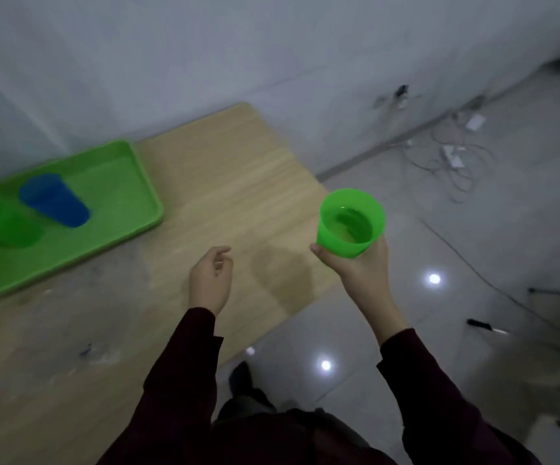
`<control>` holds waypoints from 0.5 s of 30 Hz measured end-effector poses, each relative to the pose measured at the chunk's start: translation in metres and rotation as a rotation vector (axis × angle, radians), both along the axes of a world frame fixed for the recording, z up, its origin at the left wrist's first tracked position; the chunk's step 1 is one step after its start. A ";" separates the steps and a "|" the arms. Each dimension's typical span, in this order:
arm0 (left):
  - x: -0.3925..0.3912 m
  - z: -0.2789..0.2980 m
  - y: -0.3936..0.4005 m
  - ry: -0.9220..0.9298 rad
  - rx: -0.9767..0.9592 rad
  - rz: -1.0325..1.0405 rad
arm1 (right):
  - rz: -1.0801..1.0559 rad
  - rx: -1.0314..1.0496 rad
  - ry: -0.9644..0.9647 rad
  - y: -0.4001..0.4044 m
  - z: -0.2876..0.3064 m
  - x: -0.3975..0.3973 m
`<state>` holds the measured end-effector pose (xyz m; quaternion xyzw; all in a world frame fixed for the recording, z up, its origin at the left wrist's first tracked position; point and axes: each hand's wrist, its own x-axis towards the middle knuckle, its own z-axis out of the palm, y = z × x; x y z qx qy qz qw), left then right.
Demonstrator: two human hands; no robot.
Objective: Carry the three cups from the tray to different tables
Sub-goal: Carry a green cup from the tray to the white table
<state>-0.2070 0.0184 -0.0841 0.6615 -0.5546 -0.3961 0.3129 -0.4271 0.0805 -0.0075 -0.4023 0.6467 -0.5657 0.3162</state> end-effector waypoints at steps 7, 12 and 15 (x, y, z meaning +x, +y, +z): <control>-0.155 0.038 0.031 0.144 -0.064 -0.355 | -0.332 -0.002 -0.001 0.115 -0.002 -0.131; -0.271 0.061 0.053 0.207 -0.107 -0.619 | -0.618 -0.016 -0.005 0.188 -0.003 -0.210; -0.342 0.065 0.067 0.232 -0.111 -0.786 | -0.781 -0.026 0.006 0.227 -0.008 -0.251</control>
